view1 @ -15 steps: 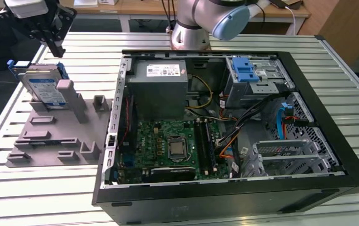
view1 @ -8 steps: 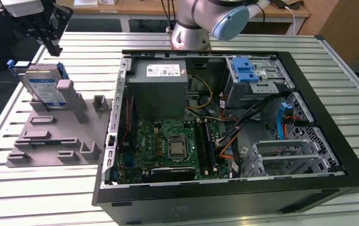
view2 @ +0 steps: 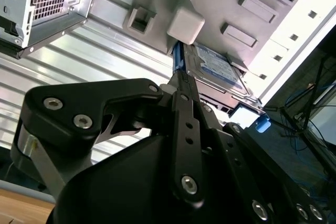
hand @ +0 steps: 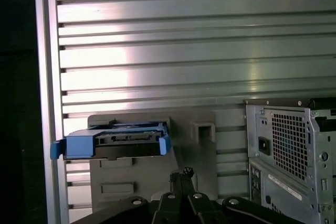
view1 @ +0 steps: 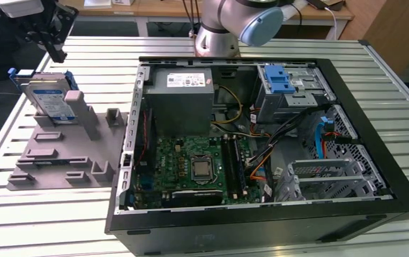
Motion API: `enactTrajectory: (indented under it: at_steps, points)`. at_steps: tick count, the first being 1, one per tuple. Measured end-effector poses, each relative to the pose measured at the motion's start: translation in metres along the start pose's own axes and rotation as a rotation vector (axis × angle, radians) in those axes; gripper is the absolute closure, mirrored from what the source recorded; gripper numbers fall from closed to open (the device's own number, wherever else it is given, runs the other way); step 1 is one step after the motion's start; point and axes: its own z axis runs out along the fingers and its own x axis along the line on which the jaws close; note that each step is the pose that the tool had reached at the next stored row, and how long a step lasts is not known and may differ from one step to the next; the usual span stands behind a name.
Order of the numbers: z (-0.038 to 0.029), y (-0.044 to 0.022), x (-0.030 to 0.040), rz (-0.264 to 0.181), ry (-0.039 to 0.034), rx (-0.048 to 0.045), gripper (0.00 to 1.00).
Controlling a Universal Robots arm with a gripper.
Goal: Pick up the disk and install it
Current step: 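Reach for the disk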
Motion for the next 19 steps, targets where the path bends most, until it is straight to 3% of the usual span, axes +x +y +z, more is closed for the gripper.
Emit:
enactTrajectory:
  at_steps: [12, 19]
  points:
    - [0.0004, 0.0017, 0.0216, 0.000, 0.0000, 0.0000, 0.89]
    - [0.0004, 0.0018, 0.0228, 0.000, -0.0001, -0.0001, 0.89]
